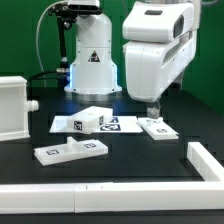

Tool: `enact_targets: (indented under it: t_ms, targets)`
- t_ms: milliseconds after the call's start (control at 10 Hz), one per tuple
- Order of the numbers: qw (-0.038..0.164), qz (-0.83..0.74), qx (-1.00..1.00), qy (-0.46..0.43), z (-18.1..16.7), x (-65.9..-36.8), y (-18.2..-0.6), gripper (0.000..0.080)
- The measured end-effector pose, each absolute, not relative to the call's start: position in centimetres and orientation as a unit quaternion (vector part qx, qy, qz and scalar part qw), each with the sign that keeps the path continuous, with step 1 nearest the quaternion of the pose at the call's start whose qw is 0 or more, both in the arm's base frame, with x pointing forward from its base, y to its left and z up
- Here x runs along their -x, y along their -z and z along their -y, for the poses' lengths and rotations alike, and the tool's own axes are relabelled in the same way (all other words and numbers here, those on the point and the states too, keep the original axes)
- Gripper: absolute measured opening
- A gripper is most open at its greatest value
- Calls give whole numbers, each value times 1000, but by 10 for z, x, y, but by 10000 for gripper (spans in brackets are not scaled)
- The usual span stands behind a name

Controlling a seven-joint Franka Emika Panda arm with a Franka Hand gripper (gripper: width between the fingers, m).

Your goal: Assemble cabinet

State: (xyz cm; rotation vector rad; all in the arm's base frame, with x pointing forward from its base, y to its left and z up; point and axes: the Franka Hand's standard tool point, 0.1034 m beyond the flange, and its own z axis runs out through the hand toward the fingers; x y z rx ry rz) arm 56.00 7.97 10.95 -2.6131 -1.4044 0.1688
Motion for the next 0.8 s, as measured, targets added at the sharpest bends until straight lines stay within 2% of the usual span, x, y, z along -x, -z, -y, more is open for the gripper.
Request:
enact_targets:
  t_ms: [100, 400, 500, 600, 800]
  targets:
    - [92, 471, 875, -56, -80, -563, -110, 796]
    - [92, 473, 875, -57, -79, -562, -109, 796]
    - [85, 474, 875, -48, -75, -564, -108, 796]
    - [69, 466, 881, -31, -58, -562, -103, 796]
    - [48, 470, 881, -15, -8, -551, -87, 796]
